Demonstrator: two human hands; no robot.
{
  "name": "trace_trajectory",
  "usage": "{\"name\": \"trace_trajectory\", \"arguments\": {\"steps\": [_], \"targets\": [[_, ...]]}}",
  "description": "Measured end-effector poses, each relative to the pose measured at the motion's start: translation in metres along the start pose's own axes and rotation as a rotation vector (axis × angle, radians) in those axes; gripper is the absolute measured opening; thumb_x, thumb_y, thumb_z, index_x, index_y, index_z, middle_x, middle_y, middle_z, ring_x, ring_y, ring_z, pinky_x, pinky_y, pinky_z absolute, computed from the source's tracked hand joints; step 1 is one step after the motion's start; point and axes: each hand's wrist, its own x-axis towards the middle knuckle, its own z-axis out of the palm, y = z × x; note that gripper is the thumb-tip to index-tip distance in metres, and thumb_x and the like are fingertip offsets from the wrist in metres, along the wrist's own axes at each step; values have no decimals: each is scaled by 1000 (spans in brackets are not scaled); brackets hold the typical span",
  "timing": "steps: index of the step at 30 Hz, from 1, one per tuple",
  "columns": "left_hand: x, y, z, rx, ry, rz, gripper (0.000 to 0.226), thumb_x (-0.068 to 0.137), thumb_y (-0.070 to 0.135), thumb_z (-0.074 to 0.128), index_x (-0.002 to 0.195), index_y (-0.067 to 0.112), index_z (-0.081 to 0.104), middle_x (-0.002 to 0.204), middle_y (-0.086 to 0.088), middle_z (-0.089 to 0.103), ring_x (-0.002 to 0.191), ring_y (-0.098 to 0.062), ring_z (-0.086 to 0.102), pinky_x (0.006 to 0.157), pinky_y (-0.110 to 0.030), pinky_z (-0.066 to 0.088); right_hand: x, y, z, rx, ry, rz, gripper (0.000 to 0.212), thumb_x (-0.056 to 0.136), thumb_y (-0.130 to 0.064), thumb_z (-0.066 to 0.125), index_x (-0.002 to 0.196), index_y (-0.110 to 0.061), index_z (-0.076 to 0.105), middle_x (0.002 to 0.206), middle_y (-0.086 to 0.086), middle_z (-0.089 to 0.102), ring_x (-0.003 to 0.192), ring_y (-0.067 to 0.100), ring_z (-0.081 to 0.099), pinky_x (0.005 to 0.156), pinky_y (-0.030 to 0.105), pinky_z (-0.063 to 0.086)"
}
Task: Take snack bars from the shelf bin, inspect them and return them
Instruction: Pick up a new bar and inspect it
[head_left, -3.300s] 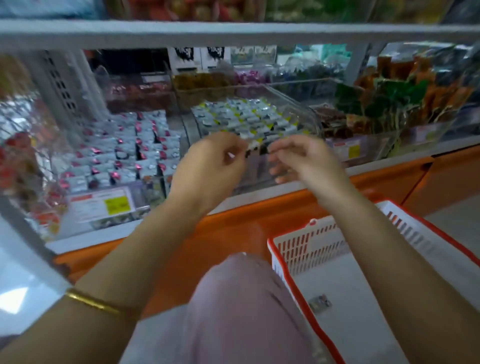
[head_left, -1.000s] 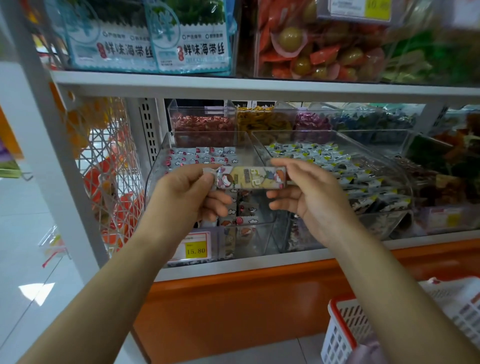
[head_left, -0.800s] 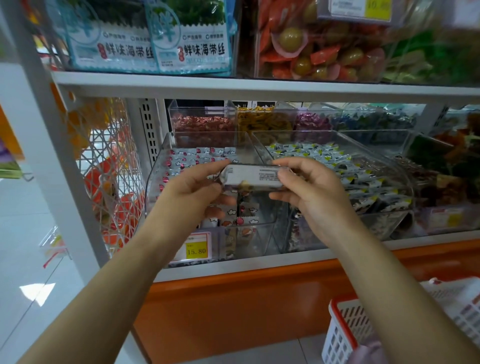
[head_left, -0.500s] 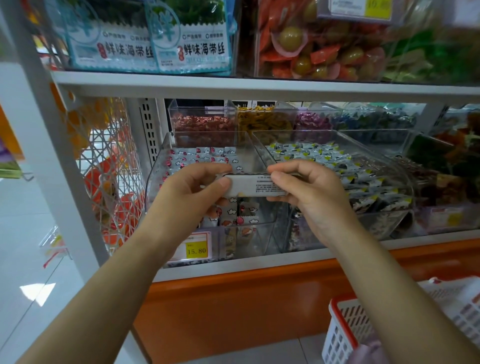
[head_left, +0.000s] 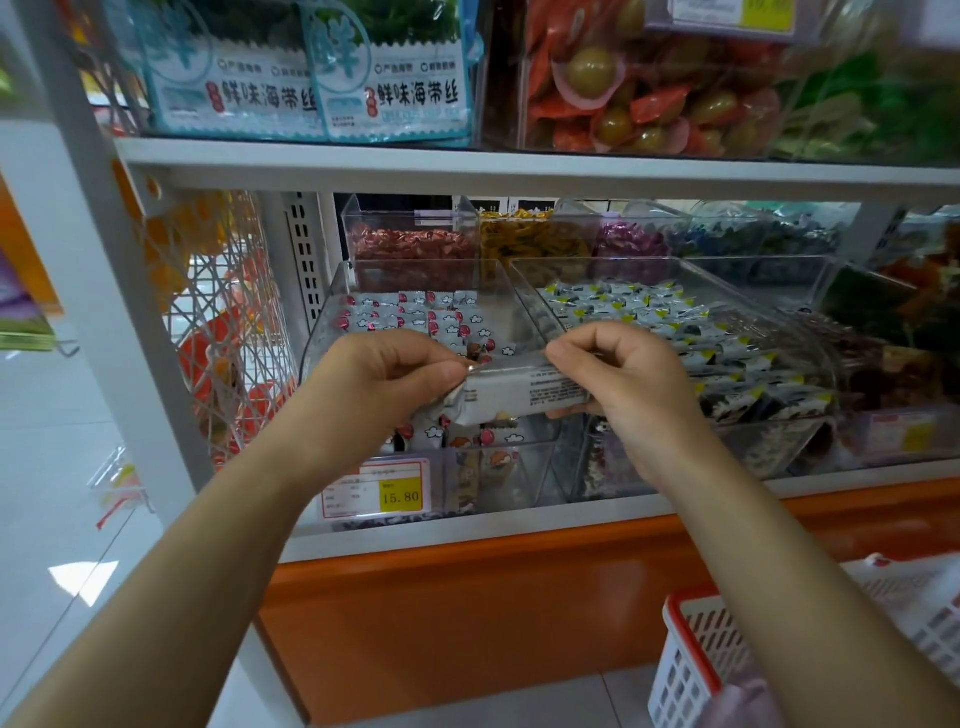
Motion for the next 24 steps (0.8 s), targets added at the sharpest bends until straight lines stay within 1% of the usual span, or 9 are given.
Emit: {"name": "trace_trajectory", "arguments": {"steps": [4, 7, 9, 10, 12, 15, 18, 20, 24], "targets": [[1, 0, -1, 58, 82, 26, 19, 90, 20, 56, 75, 22, 66, 70, 2, 63, 52, 2, 52, 50, -7, 42, 0, 1, 2, 62, -38, 21, 17, 88, -12, 61, 73, -15, 67, 74, 5, 67, 70, 18, 68, 55, 28, 57], [1, 0, 0, 26, 97, 0, 21, 92, 21, 52, 76, 21, 66, 66, 2, 59, 51, -2, 53, 50, -11, 47, 0, 3, 3, 23, -11, -4, 13, 87, -15, 63, 74, -16, 68, 80, 10, 68, 79, 27, 67, 67, 45, 58], [0, 1, 3, -42, 21, -39, 13, 90, 28, 53, 86, 25, 65, 77, 1, 64, 62, -6, 60, 56, -16, 53, 0, 4, 3, -24, 27, -32, 12, 87, -17, 64, 75, -17, 69, 81, 11, 69, 83, 30, 67, 74, 52, 55], [-1, 1, 4, -64, -18, -53, 9, 88, 29, 56, 91, 26, 64, 84, 0, 66, 67, -7, 62, 59, -18, 54, 1, 4, 3, -32, 34, -33, 13, 87, -17, 64, 75, -16, 69, 81, 12, 69, 82, 30, 67, 73, 52, 56], [-2, 1, 4, -81, -40, -66, 11, 85, 25, 61, 96, 28, 62, 92, -2, 67, 69, -8, 64, 62, -20, 55, 2, 2, 0, 48, 1, 27, 16, 87, -14, 63, 73, -13, 70, 77, 11, 70, 79, 30, 69, 62, 42, 59], [-2, 2, 2, -82, -43, -54, 13, 87, 21, 60, 96, 30, 62, 89, 2, 69, 74, -9, 66, 69, -26, 57, 4, -3, -7, 273, -117, 192, 14, 81, -13, 64, 70, -6, 69, 70, 10, 71, 68, 25, 70, 51, 32, 57], [-2, 5, 5, -112, -52, -19, 16, 88, 16, 58, 96, 29, 62, 88, 3, 68, 73, -2, 65, 62, -11, 50, 5, -3, -13, 359, -167, 288, 23, 71, -19, 64, 77, 4, 64, 71, 13, 70, 65, 25, 70, 48, 31, 56], [-1, 5, 9, -131, -24, -16, 15, 90, 13, 56, 96, 25, 62, 87, 3, 67, 70, 0, 64, 58, -9, 49, 4, -2, -12, 384, -156, 293, 28, 71, -22, 64, 80, 4, 65, 74, 13, 70, 69, 23, 70, 51, 29, 57], [4, 1, 12, -160, 99, -84, 15, 92, 20, 53, 104, 19, 62, 90, 1, 69, 71, -8, 67, 69, -22, 57, 2, -2, -9, 468, -175, 140, 31, 68, -21, 68, 98, -13, 70, 95, 11, 72, 89, 20, 69, 70, 26, 57]]}}
